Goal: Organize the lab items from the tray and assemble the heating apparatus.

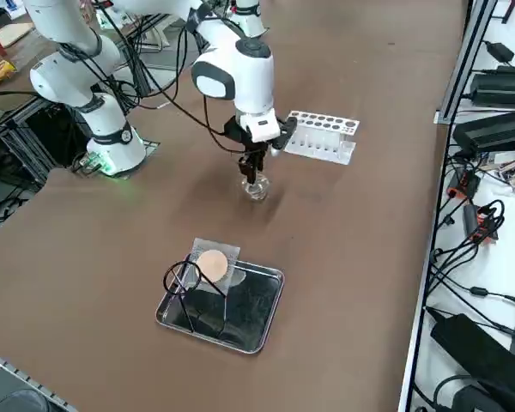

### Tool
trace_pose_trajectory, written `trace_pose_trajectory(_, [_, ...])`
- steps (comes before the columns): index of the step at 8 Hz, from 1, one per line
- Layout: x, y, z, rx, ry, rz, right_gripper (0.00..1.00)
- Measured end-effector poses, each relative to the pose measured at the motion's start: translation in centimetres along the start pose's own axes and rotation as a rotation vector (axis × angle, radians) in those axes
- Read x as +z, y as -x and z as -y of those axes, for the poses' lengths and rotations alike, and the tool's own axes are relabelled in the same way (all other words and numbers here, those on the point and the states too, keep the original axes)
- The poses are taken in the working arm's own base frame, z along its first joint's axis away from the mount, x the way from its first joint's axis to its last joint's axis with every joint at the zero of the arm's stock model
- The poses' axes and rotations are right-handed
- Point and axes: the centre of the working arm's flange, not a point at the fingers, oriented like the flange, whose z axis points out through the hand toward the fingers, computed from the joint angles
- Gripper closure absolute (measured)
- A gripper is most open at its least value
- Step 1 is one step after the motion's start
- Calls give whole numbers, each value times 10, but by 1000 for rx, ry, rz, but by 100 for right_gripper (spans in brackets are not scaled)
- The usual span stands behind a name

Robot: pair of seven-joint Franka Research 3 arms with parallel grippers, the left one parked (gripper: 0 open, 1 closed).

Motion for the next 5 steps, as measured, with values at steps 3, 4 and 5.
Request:
trace_pose_trajectory(3, [-66, -19, -5, -24, 15, 53, 0])
trace_pose_trajectory(4, [-96, -22, -15, -29, 20, 46, 0])
trace_pose_trajectory(5, [-114, -22, -35, -25, 23, 30, 0])
